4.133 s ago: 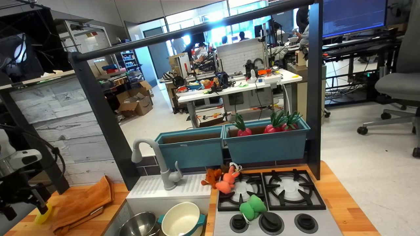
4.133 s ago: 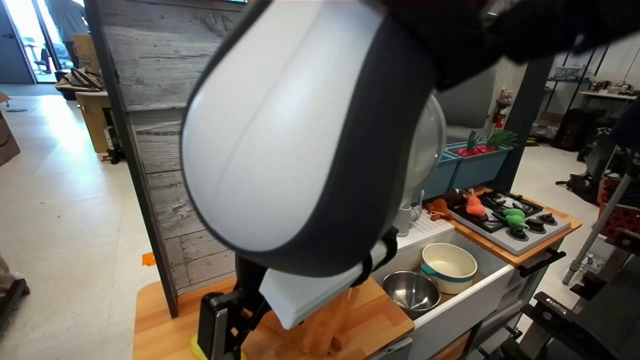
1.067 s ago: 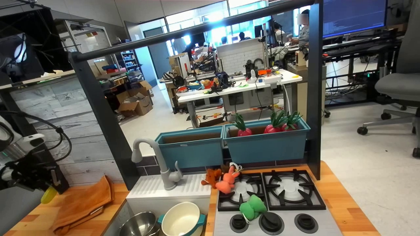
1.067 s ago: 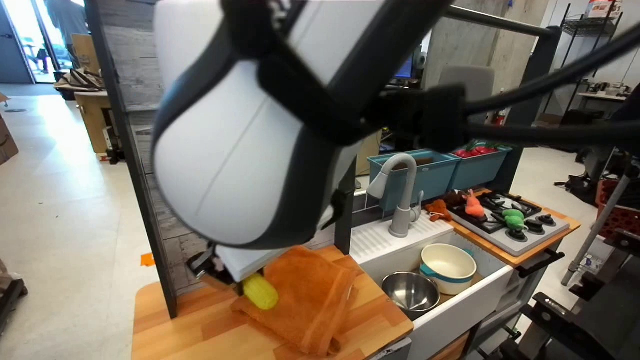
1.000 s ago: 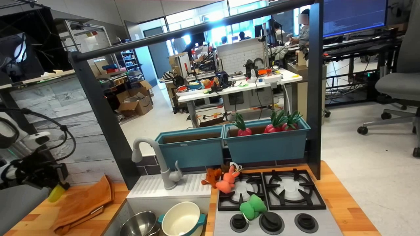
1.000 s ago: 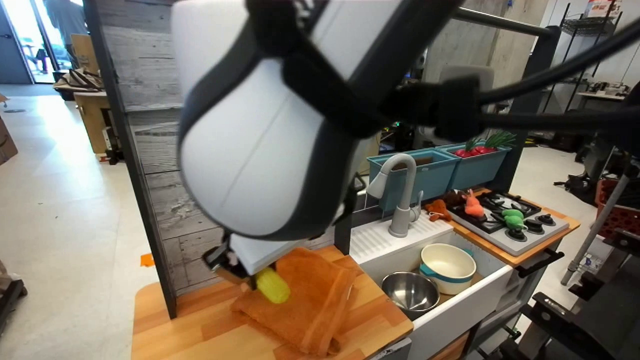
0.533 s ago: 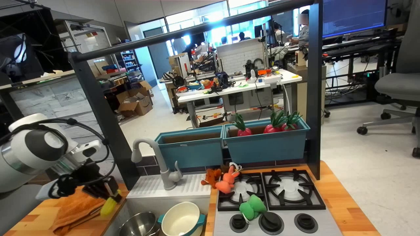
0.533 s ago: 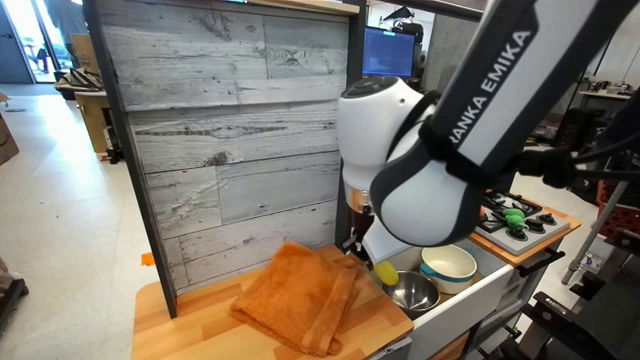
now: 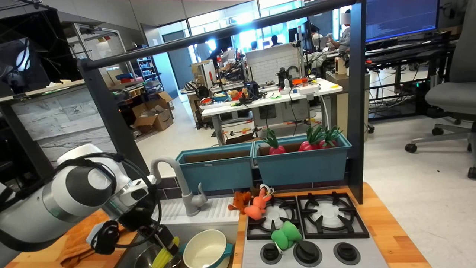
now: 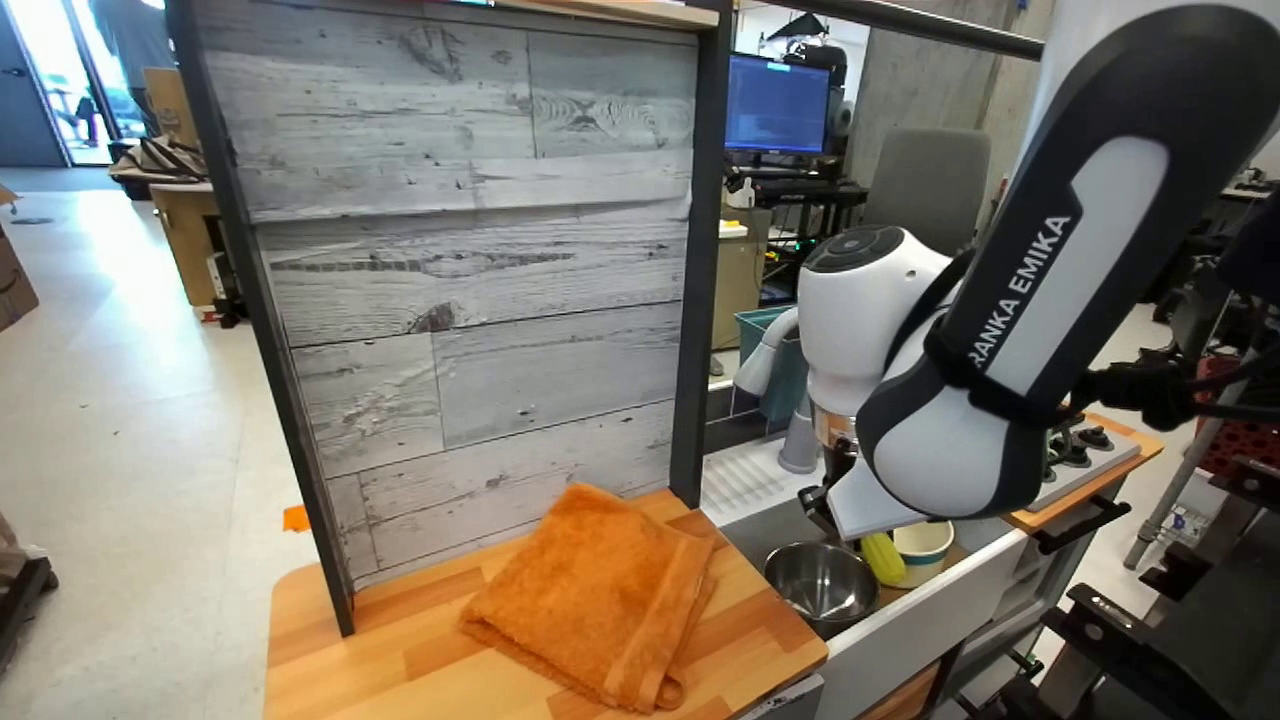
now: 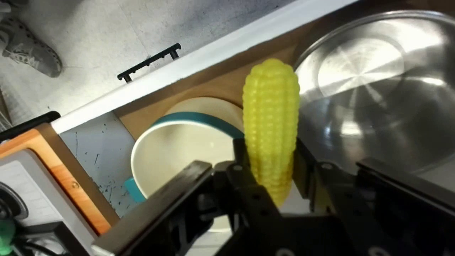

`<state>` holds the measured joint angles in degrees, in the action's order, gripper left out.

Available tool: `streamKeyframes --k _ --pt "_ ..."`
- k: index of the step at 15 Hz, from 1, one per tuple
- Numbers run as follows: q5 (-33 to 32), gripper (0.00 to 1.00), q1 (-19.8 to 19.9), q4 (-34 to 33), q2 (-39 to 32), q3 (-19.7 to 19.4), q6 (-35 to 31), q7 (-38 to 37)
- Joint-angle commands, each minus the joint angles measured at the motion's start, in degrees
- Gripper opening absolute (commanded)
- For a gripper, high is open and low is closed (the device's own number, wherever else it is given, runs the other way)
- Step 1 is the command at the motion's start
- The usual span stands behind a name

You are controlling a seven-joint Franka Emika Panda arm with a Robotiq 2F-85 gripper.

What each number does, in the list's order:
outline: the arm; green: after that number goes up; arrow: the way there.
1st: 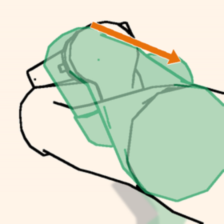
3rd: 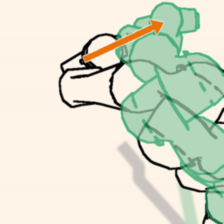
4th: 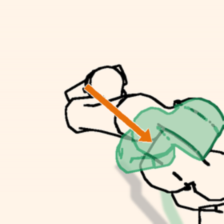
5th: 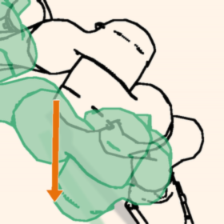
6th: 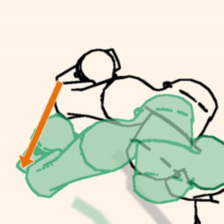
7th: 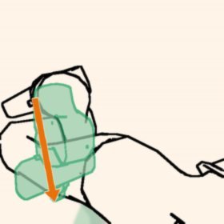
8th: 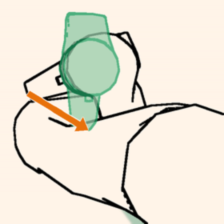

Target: Put the plush toy from the counter into the sink, wipe the counter with the orange towel, and put the toys from the stove in the sink

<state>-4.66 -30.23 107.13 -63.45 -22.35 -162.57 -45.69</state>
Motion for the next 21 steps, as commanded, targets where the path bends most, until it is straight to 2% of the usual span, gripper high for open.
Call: streamKeyframes --k 1,7,8,9,11,12,13,14,15,17,19,21 --pt "2.77 0.08 -1.23 1.83 -0.97 -0.97 -7.36 -3.67" --pt "9.47 0.08 -5.53 5.07 -0.98 -1.98 -17.56 -4.60" --pt "10.34 0.27 -5.94 5.53 -0.75 -1.57 -18.05 -3.63" --pt "10.94 0.58 -6.66 6.12 -0.48 -1.41 -18.39 -2.98" --pt "10.66 0.60 -7.58 7.97 1.24 -0.34 -17.87 -0.25" --pt "11.83 0.68 -6.68 4.86 -1.21 -0.77 -16.54 -0.91" --pt "12.20 0.49 -7.04 4.92 -1.26 -0.58 -16.49 -0.71" --pt "12.48 0.58 -7.21 4.90 -1.35 -0.58 -16.47 -0.66" --pt "12.51 0.90 -7.15 4.84 -1.42 -0.65 -16.47 -0.61" --pt "12.58 0.94 -12.30 6.52 -1.24 -4.47 -15.22 -1.29" --pt "11.96 1.00 -15.53 9.66 0.96 -7.29 -15.22 -0.20" --pt "11.50 1.00 -18.40 14.01 4.37 -9.80 -14.22 1.43"
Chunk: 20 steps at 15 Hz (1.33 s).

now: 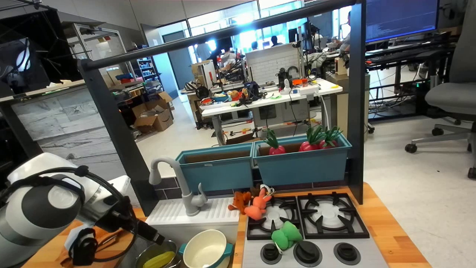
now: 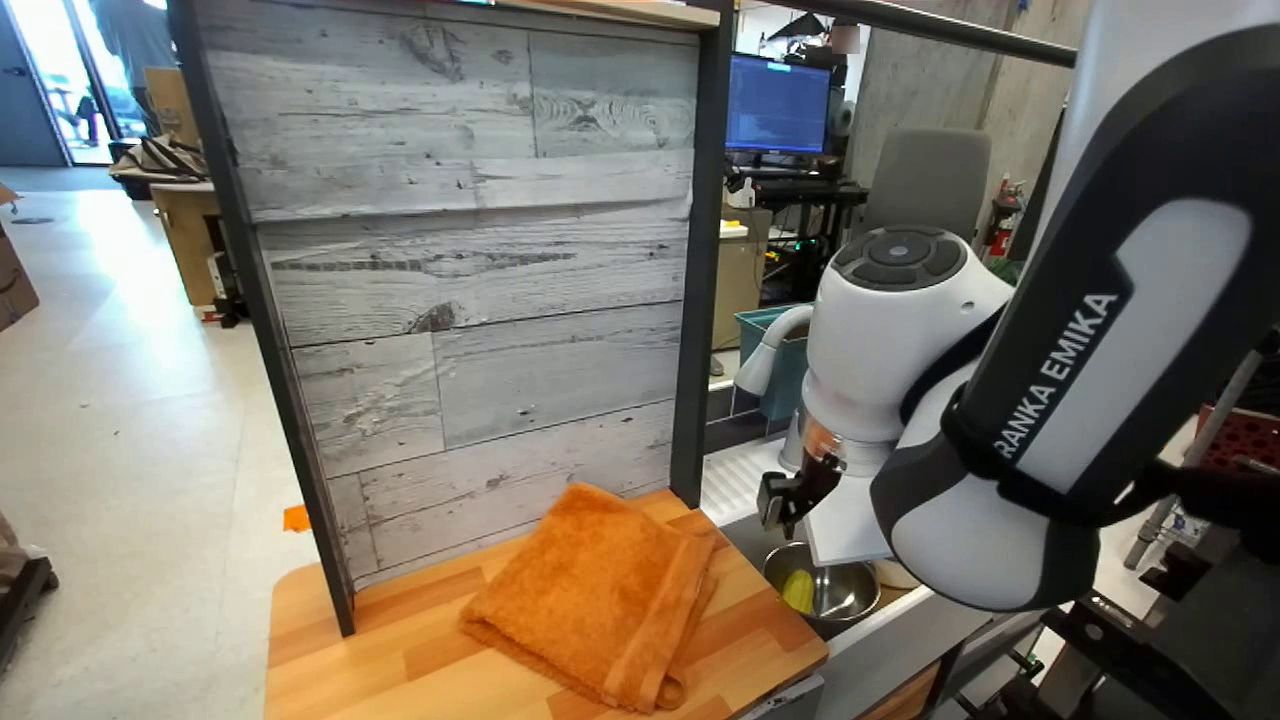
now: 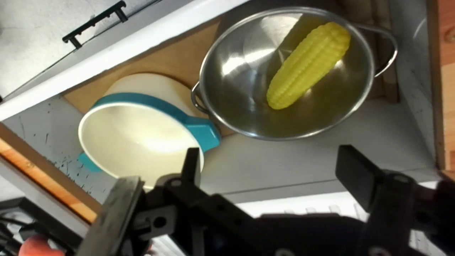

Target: Put the plush toy from the counter into the sink, wipe the counter with the orange towel, and put the toys from the stove in the sink

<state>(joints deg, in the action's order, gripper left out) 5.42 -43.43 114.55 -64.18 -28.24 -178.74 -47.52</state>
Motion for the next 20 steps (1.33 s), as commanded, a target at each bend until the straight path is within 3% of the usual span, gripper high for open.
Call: streamKeyframes --k 1,3,4,5,8,10,11,14,18,20 --pt "1.18 1.00 -6.65 8.82 6.62 -5.42 2.36 4.16" --pt "-0.57 1.00 -6.76 13.09 11.14 -6.49 5.49 8.44" --pt "-2.40 1.00 -2.21 14.41 15.00 -3.23 5.36 13.75" --pt "1.31 1.00 -6.28 9.11 6.54 -5.62 3.68 8.09" --pt "0.53 1.00 -3.72 12.76 11.83 -4.42 4.31 13.62" --pt "-2.03 1.00 2.18 10.28 12.97 1.19 1.30 21.03" --pt "-1.36 1.00 3.10 7.98 11.44 2.66 -0.80 22.57" --pt "-1.16 1.00 11.88 -0.91 10.04 12.73 -1.61 28.44" --pt "-2.23 1.00 24.21 -15.95 5.80 29.10 5.64 35.92" --pt "-1.97 1.00 28.29 -22.88 2.38 36.34 11.68 39.68"
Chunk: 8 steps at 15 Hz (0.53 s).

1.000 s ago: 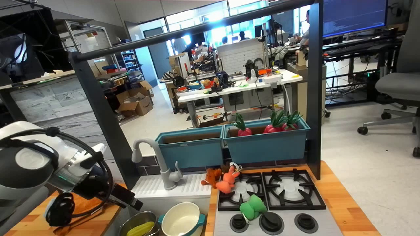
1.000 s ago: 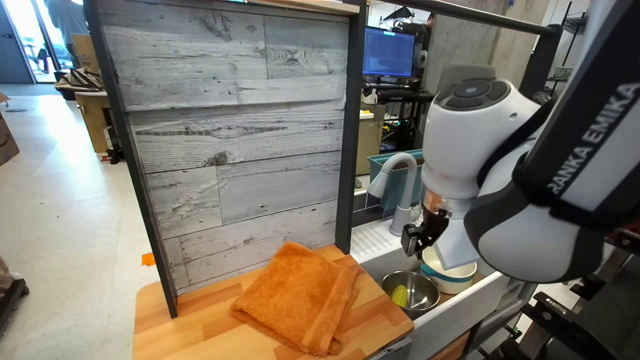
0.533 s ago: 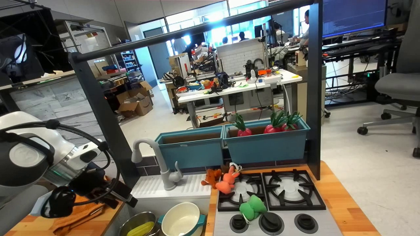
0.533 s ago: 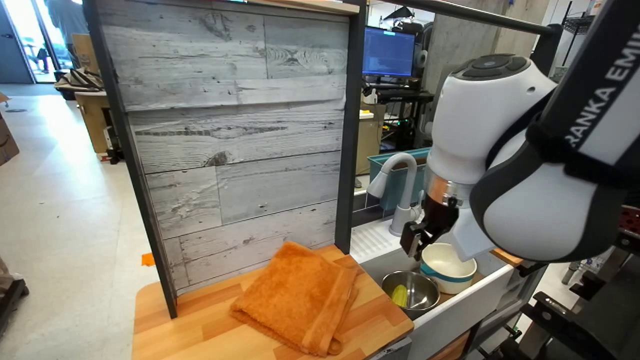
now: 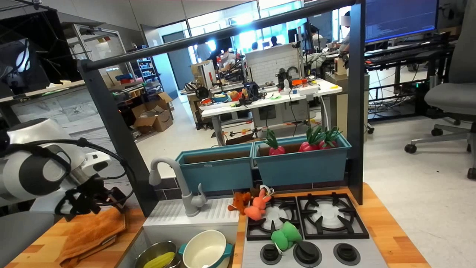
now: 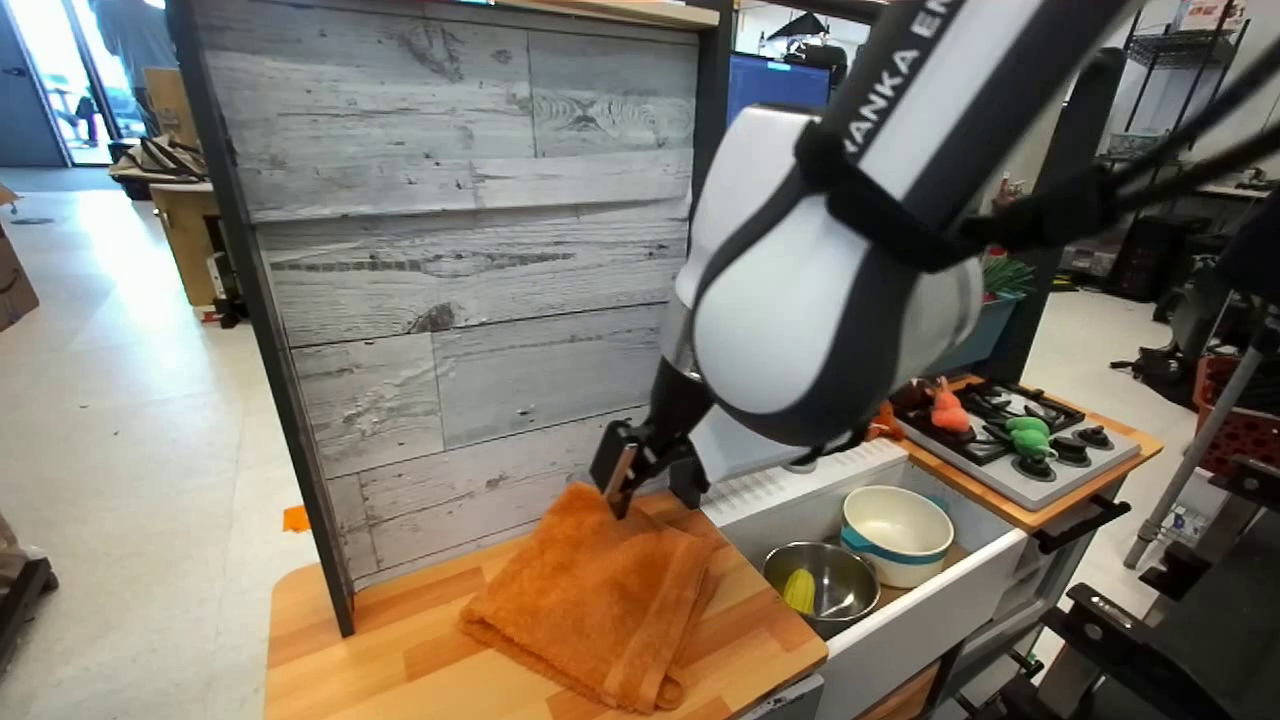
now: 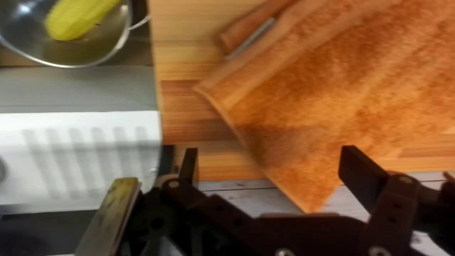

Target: Put the plush toy from the counter into the sink, wipe the counter with the orange towel, and put the toys from the stove in the sink

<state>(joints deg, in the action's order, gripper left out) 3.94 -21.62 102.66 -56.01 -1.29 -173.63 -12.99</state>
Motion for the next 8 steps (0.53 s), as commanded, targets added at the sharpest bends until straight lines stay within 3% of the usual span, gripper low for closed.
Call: streamKeyframes --k 1,2,3,4,5,8 --pt "-0.19 1.00 8.44 -14.43 -7.61 12.56 10.16 7.46" --pt "0.51 1.00 9.05 -17.60 -9.22 14.47 15.18 8.36" --pt "1.27 1.00 7.31 -20.77 -11.09 13.69 20.69 6.40" --pt "1.32 1.00 1.59 -23.86 -11.94 7.78 24.49 -1.65" --pt "0.88 1.00 6.14 -16.18 -7.73 11.41 18.67 4.15" --pt "0.77 1.00 5.10 -17.70 -9.04 10.83 19.54 3.27"
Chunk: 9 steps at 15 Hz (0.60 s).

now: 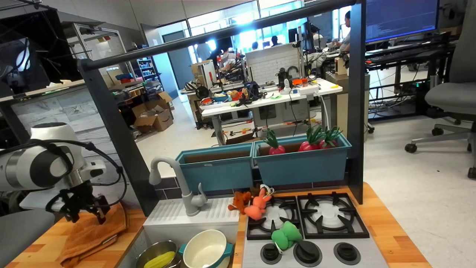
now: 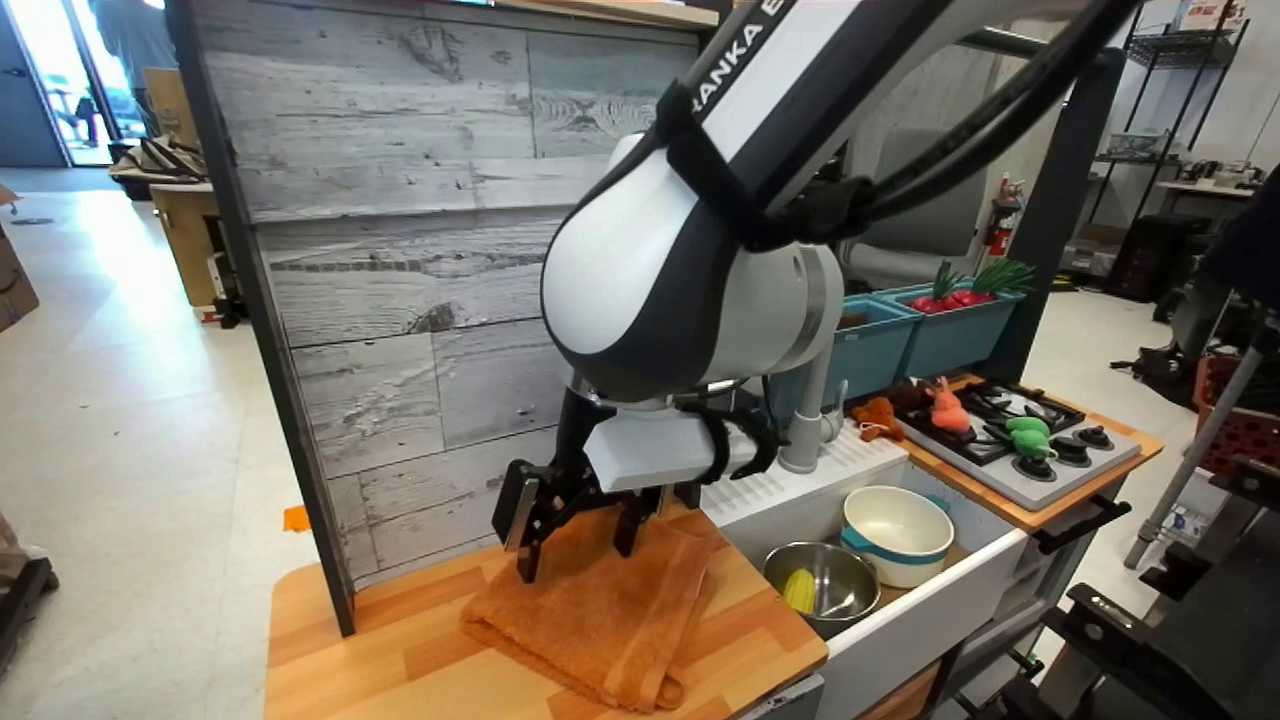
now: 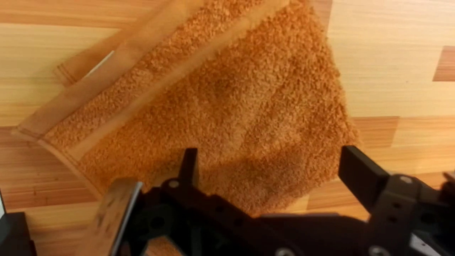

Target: Put the plush toy from the counter into the sink, wipe the counter with the orange towel, and put the toys from the stove in the sink

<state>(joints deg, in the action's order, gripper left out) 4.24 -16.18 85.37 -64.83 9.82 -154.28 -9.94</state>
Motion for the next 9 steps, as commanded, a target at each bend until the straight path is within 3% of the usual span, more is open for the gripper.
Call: streamKeyframes --k 1,4,7,9 --pt "0.48 1.00 -0.17 -0.43 -0.22 -0.29 0.19 0.30" --pt "0.49 1.00 -0.60 -2.16 -2.13 -1.71 4.31 -1.30" --pt "1.33 1.00 1.09 -5.70 -6.77 0.80 10.22 1.18" --pt "0.98 1.00 -0.45 -8.59 -9.79 0.06 12.47 -0.19"
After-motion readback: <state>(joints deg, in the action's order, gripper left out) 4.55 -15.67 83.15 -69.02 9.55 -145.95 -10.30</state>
